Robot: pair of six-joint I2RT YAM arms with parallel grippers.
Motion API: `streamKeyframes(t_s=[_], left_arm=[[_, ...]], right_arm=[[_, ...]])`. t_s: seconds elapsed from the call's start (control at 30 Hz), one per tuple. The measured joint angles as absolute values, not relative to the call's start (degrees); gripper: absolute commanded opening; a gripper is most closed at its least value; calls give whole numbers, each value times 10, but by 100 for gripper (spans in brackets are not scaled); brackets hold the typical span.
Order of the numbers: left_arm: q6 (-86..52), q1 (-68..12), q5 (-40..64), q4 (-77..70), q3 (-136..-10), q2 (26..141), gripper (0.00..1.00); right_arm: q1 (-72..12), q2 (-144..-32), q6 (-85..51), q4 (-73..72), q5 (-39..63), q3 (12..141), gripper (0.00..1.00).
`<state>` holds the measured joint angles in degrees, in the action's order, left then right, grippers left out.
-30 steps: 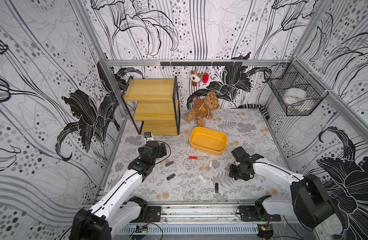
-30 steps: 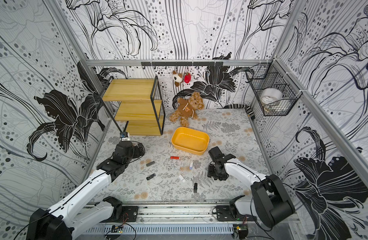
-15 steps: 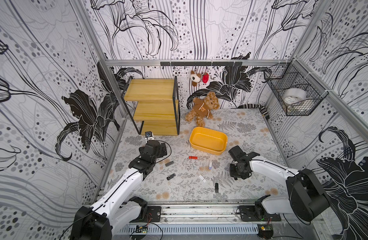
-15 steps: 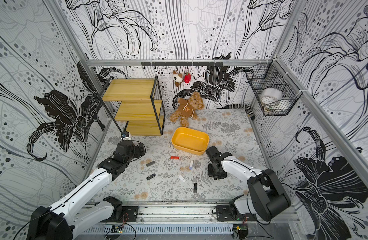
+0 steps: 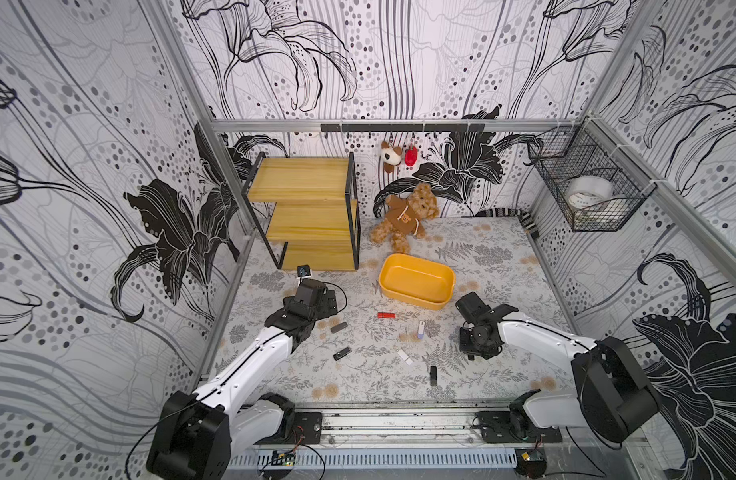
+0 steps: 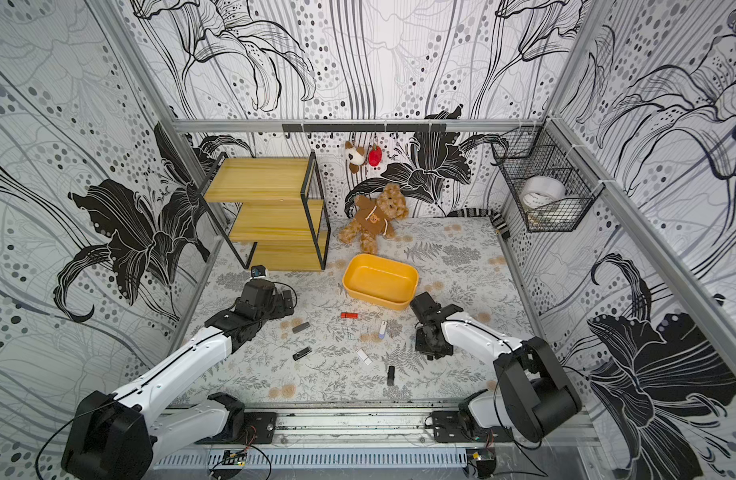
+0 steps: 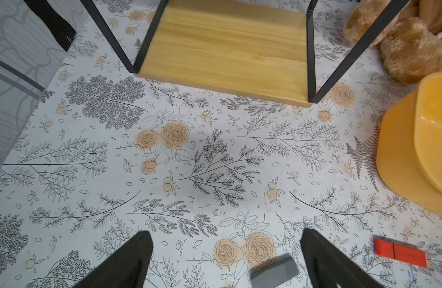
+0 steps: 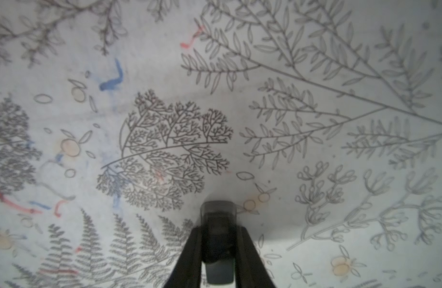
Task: Put the usb flash drive into the storage box
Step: Pick up the USB flash from the center of the board, then place the USB flash in the storage box.
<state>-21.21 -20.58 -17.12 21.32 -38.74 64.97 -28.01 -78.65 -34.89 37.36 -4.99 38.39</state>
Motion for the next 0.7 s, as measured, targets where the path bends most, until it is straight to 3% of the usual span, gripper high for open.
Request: streamKeyframes(t_s=[0.2,0.47,0.7], left_arm=[[-212,-206,-131,225,-398,682,98],[-197,-222,-53,246,-429,714,99],[-182,-232,-40,278,-465,746,98]], right_arm=[[-282,-781,-349,402,-50,417,0],[-282,-786,-338,447,-51,573,0],[-282,-894,-305,459,-51,737,0]])
